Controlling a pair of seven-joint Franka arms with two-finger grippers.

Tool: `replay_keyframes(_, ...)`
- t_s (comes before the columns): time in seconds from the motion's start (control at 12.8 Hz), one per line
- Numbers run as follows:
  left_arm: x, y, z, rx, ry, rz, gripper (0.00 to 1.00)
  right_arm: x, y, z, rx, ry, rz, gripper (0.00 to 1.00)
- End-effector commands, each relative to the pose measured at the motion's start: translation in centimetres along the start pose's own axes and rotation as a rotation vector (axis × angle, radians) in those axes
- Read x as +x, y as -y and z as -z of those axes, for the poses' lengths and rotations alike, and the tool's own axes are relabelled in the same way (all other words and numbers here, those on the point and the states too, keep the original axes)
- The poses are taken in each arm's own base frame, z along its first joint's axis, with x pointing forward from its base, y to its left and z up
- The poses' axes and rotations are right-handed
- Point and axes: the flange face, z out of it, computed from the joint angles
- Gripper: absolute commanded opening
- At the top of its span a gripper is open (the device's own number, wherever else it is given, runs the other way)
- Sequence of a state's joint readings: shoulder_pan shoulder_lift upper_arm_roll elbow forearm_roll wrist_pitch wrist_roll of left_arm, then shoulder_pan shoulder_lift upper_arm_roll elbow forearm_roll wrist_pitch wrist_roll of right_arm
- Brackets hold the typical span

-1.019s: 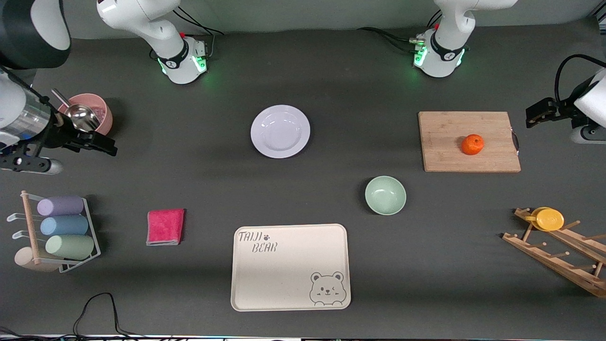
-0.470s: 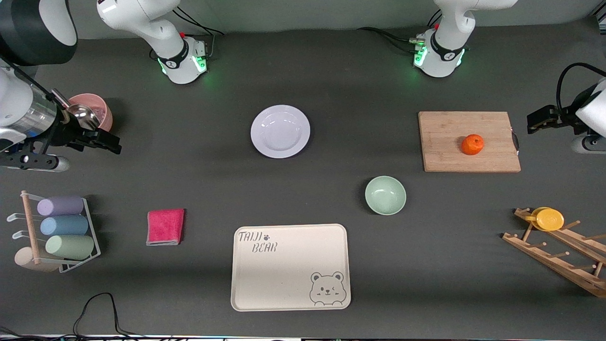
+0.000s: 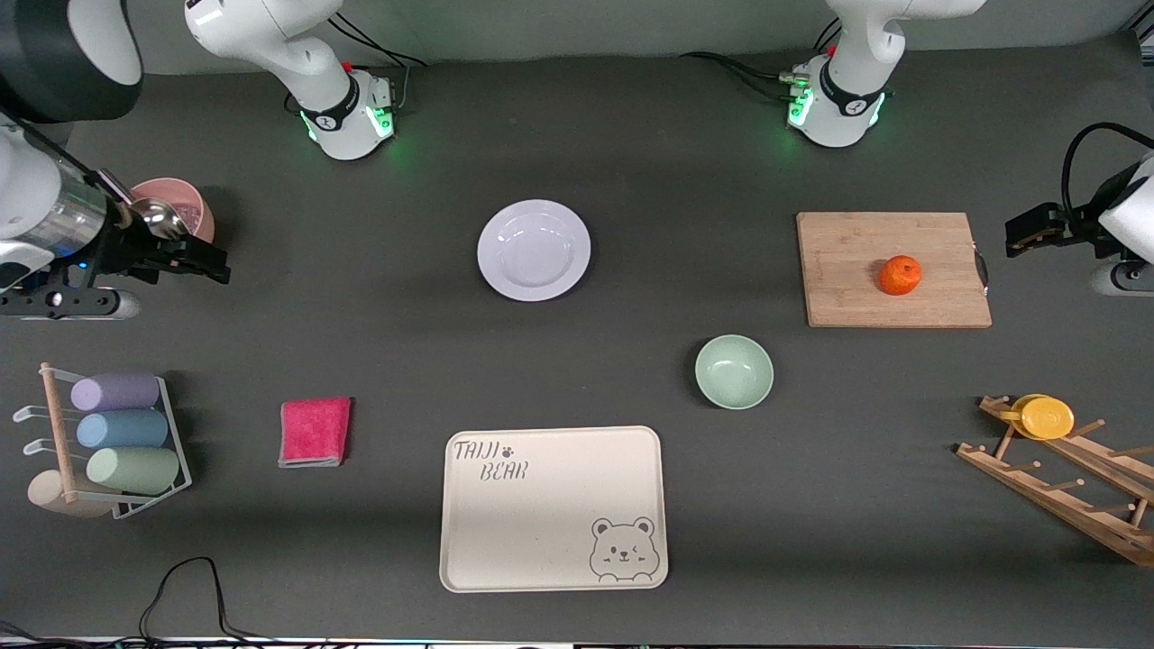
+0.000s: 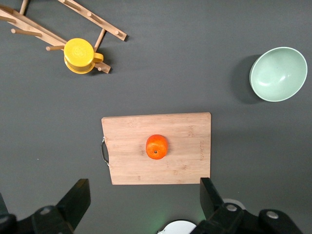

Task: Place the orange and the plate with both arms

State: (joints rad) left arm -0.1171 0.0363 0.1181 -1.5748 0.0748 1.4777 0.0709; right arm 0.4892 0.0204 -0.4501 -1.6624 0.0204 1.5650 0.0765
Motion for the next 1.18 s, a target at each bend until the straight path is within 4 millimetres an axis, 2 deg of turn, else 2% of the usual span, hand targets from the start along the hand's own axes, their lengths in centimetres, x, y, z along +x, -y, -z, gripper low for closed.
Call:
replay_keyframes(0.0,-0.2,0.1,0.5,-0.019,0.004,0.008,1.0,-0.7,-1.0,-0.4,0.041,0.02,0.008,1.0)
replay_keyframes(0.16,-1.0,0.3,0.4,-0.025,-0.001,0.0,1.0,-0.7,-0.9,-1.5,0.041,0.043,0.007,1.0)
replay_keyframes(0.24,-1.3,0.3,-0.4,-0.028,0.005,0.001,1.0,-0.8,-0.9,-1.8,0.039,0.049,0.005,1.0)
replay_keyframes(0.47,-2.1,0.4,-0.5,-0.027,-0.001,0.0,1.0,-0.5,-0.7,-2.1,0.032,0.048,0.005,1.0)
replay_keyframes(0.86,-2.3,0.4,-1.2,-0.029,0.007,0.0,1.0,-0.2,-0.5,-2.0,0.013,0.025,0.009,1.0)
replay_keyframes(0.94,-3.1,0.5,-1.1,-0.03,0.007,0.0,1.0,-0.1,-0.4,-2.1,0.012,0.023,0.01,1.0)
replay_keyframes(1.1,-5.9,1.0,-3.4,-0.04,-0.018,0.004,1.0,0.1,-0.2,-2.2,0.011,0.012,0.012,1.0)
